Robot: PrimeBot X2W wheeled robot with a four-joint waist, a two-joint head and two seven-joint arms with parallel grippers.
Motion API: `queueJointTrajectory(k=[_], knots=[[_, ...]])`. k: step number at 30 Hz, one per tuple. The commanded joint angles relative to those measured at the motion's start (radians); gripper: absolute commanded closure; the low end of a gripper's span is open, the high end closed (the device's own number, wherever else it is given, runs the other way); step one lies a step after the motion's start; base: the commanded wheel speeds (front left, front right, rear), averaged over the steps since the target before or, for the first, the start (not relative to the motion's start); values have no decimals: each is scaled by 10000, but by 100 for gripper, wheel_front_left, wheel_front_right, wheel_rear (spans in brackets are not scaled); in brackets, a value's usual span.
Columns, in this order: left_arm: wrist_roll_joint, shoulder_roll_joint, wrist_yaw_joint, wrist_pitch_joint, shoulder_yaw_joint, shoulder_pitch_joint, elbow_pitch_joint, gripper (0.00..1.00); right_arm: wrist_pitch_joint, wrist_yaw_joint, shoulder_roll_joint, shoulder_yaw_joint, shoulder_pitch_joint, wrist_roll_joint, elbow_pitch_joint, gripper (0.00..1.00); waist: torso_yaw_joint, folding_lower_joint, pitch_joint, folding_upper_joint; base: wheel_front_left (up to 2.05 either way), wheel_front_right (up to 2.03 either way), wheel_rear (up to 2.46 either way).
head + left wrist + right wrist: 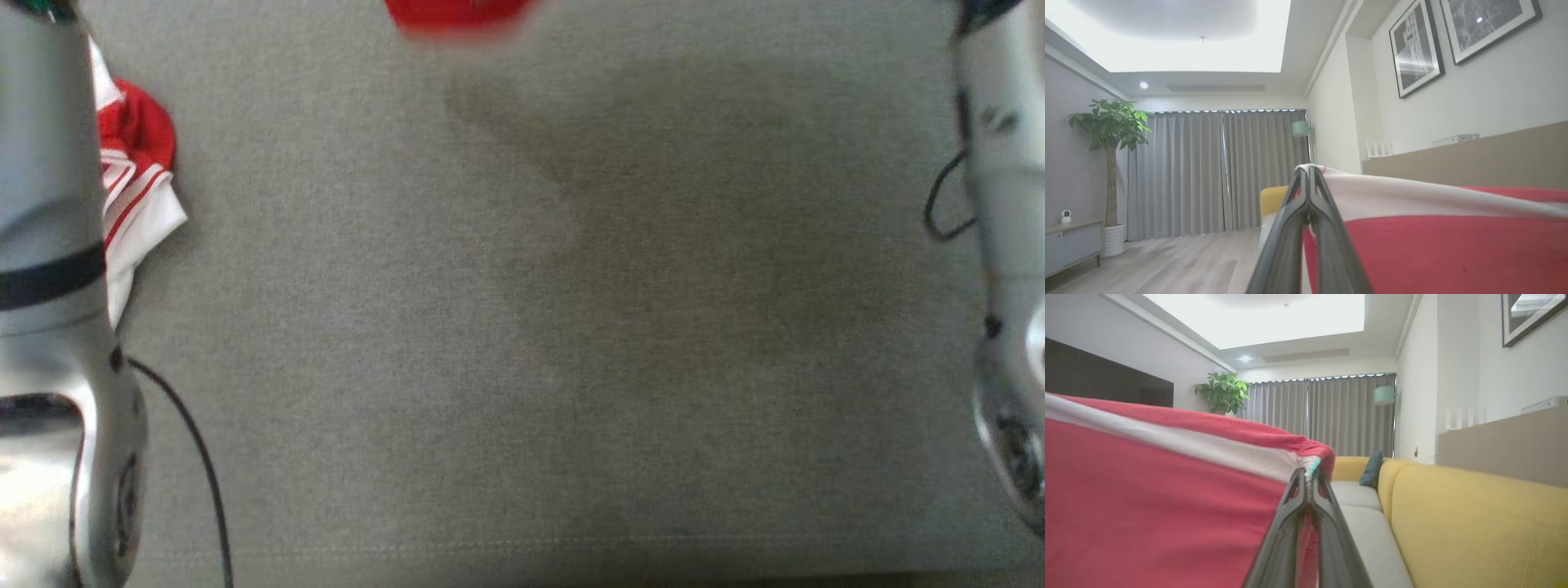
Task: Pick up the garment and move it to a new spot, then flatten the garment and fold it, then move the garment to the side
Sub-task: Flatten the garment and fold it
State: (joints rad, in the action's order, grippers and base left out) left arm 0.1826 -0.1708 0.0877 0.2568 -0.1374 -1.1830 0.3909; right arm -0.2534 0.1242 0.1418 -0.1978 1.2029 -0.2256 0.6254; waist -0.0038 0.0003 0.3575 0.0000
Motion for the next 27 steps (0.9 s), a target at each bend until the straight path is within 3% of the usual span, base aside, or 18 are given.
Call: queueJointTrajectory(k=[1,6,14,22,27], knots=[[-93,-300,-83,46,441,-362,-464,100,-72,65,-129,199,366,186,-170,100,170,-3,180,0,0,0,0],[-142,207,135,47,531,705,-603,100,-80,65,-97,294,-201,755,345,100,345,-3,264,0,0,0,0],[367,950,349,48,663,4718,-64,100,-82,65,-71,-1069,-3039,304,1724,100,171,-3,47,0,0,0,0],[1002,1193,377,48,910,7766,119,100,-83,65,-257,-1644,-5508,-746,1536,100,-69,-3,-626,0,0,0,0],[1571,1201,139,49,807,9075,-6,100,-83,65,-340,-1525,-7002,-1220,1016,100,-151,-3,-1249,0,0,0,0]])
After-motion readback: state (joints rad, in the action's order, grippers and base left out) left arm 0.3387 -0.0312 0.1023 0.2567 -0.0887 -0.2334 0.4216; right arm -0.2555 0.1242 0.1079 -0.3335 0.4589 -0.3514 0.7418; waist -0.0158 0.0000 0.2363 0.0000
